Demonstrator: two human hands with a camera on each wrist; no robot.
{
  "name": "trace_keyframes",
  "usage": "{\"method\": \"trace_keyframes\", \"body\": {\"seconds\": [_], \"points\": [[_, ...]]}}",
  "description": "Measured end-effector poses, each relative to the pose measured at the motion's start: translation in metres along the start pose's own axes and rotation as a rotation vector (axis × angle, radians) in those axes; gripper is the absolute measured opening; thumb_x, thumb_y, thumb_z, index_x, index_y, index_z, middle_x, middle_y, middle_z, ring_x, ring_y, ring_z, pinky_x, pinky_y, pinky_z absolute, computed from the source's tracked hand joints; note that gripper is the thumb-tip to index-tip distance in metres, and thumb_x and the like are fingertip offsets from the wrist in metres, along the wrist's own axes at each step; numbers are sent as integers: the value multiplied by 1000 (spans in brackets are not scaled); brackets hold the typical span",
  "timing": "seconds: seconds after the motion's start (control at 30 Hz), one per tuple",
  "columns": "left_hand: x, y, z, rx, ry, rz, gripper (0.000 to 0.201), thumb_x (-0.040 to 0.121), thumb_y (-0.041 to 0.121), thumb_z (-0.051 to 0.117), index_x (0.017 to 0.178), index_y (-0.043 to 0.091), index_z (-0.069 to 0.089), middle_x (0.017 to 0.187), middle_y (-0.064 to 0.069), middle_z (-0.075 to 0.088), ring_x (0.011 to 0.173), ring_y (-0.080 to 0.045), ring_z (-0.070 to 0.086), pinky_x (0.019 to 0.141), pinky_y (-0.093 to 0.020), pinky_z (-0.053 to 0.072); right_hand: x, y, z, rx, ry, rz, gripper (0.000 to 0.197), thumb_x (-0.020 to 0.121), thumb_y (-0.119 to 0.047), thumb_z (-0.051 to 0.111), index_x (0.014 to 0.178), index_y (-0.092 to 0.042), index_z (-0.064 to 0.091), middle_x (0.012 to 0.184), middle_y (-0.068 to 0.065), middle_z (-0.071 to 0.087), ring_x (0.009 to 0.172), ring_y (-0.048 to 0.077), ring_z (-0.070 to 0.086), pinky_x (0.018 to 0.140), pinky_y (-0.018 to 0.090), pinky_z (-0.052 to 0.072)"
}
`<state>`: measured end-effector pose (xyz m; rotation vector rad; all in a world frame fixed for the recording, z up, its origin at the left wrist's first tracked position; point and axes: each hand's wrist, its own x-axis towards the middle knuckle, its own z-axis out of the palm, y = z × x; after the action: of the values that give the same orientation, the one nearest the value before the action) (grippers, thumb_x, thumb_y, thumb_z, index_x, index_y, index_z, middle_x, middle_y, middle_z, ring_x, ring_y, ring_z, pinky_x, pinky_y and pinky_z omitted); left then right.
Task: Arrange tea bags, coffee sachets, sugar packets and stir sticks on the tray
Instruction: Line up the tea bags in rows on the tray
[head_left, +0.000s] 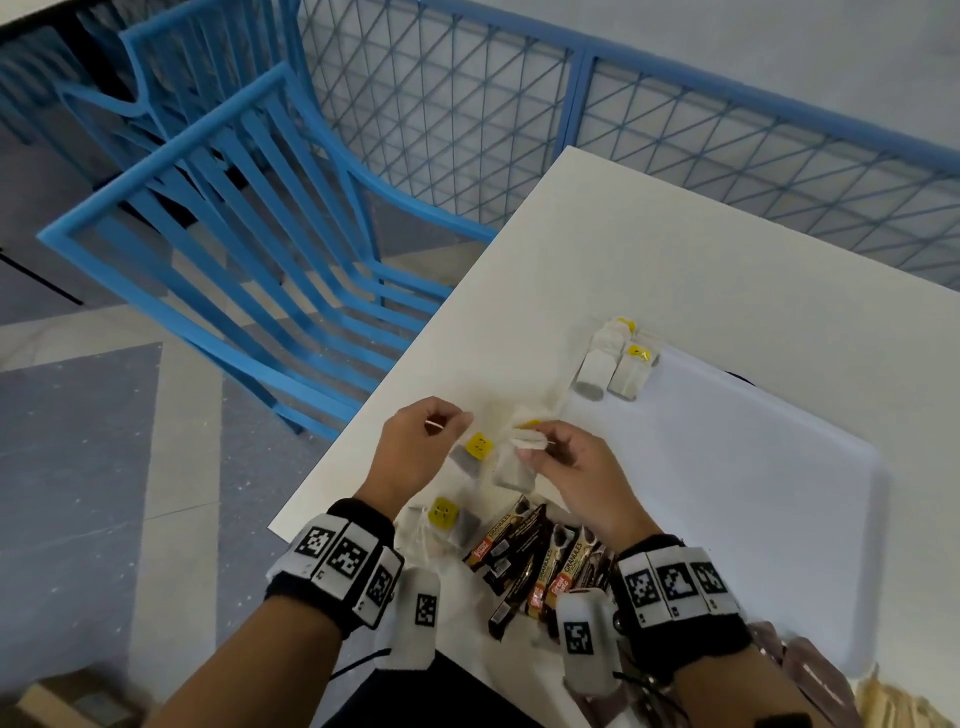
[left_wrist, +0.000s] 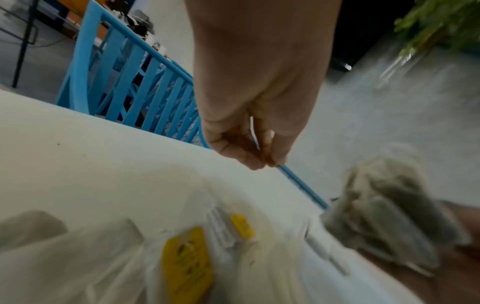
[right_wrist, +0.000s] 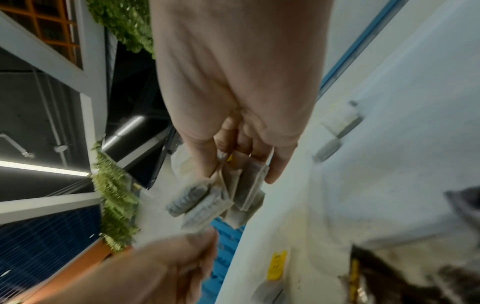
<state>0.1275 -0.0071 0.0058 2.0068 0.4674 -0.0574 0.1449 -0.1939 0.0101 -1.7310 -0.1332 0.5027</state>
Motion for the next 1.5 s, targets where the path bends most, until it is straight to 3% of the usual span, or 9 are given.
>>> {"method": "trace_keyframes", "body": {"seconds": [0.1,0.27,0.53,0.77,0.87,1.03,1.17,1.33,1.5], "points": [[12,-20,13,244,-42,18,14,88,20,62,94,8,66,88,1,61,80,-12,54,65,-6,38,-6,5,-11,59,64,17,20,87,-11,63,97,-28,64,97,-7,69,92,8,63,88,23,48],[17,-33,34,380,-143,-23,44,81,31,70,114,6,54,105,-8,53,96,-24,57,91,-35,46,-14,10,-13,65,94,34,20,86,-12,63,95,-30,64,97,-7,69,94,13,63,87,30,51],[12,-21,25,310,-201,-12,23,83,27,69,97,9,64,84,-3,66,75,-11,54,61,-9,35,-24,14,-11,6,54,13,18,88,-16,61,93,-34,62,92,-10,67,88,10,62,83,28,50],[-9,-12,-31,25,-81,-84,18,84,21,68,72,14,56,57,11,54,51,-2,43,47,-11,35,-22,13,0,-50,-92,26,14,91,-17,58,100,-28,59,99,-4,66,91,9,61,77,12,47],[-26,-20,-60,-84,-121,-149,9,83,16,68,82,10,62,75,0,65,63,-4,56,56,-8,42,-17,11,12,-124,-221,36,16,91,-16,58,94,-32,55,92,-9,63,85,7,58,75,15,46],[-57,-52,-76,21,-198,-246,12,80,13,72,73,7,65,61,4,59,56,-5,49,54,-11,35,-5,3,36,-269,-439,109,30,88,-14,62,110,-27,48,92,5,62,82,17,57,76,27,46],[-66,-70,-68,79,-290,-275,14,77,16,76,81,4,70,85,-9,68,69,-10,59,69,-24,42,10,2,53,-552,-506,247,61,85,-21,66,138,-17,36,133,14,50,123,21,48,98,28,37],[-60,-77,-48,261,-317,-251,17,76,25,77,81,14,65,94,-14,64,74,-15,56,63,-21,44,15,2,69,-846,-555,211,36,86,-26,63,115,-9,51,120,9,46,108,26,50,85,30,38],[-55,-76,-33,369,-299,-279,21,81,26,71,96,11,66,103,-8,62,89,-19,58,76,-23,43,10,5,65,-778,-480,214,41,89,-24,59,125,-7,48,129,11,47,108,21,49,82,26,37]]}}
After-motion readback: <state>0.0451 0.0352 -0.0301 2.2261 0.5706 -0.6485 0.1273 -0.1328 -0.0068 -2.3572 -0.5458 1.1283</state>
